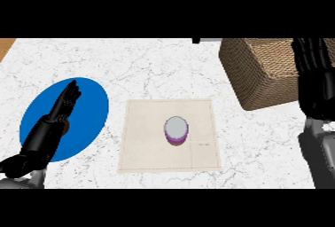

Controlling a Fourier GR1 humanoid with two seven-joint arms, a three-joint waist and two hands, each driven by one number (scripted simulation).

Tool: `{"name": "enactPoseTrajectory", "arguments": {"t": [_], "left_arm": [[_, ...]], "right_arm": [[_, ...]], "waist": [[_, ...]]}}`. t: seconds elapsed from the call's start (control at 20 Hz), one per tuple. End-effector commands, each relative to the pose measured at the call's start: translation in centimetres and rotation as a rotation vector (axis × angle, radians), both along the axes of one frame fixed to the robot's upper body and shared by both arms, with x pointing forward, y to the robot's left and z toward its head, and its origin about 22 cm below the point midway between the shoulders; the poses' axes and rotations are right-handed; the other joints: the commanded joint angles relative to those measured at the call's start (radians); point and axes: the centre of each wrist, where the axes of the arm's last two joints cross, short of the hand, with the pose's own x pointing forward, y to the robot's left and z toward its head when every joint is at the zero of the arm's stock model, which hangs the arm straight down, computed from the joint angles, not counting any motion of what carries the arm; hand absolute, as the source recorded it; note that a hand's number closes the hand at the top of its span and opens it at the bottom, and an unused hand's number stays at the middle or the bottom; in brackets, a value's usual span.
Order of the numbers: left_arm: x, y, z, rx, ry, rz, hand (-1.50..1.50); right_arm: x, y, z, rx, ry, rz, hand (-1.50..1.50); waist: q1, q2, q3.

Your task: Pick the can from the placemat and place it in the basket

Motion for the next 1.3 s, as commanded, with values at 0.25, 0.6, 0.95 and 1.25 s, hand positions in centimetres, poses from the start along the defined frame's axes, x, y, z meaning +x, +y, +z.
{"name": "enactPoseTrajectory", "arguments": {"t": [0.25, 0.6, 0.95, 1.25], "left_arm": [[0.9, -1.5, -1.3, -0.25, 0.052, 0.216, 0.0], [1.2, -3.3, -1.5, -0.298, 0.114, 0.213, 0.0], [-0.9, -2.5, -2.8, -0.286, 0.135, 0.254, 0.0], [-0.7, -3.3, -3.1, -0.294, 0.134, 0.247, 0.0]], "right_arm": [[-2.5, 8.7, 1.1, -0.098, 0.08, 0.42, 1.5], [-9.9, 21.5, -2.2, -0.291, 0.028, 0.463, -1.5], [-7.2, 17.9, -0.6, -0.653, 0.143, -0.002, -1.5], [-6.4, 17.4, 4.2, -1.053, 0.326, -0.096, -1.5]], "waist": [[0.024, -0.02, -0.006], [0.004, -0.027, -0.006], [-0.029, -0.048, -0.012], [-0.025, -0.043, -0.014]]}}
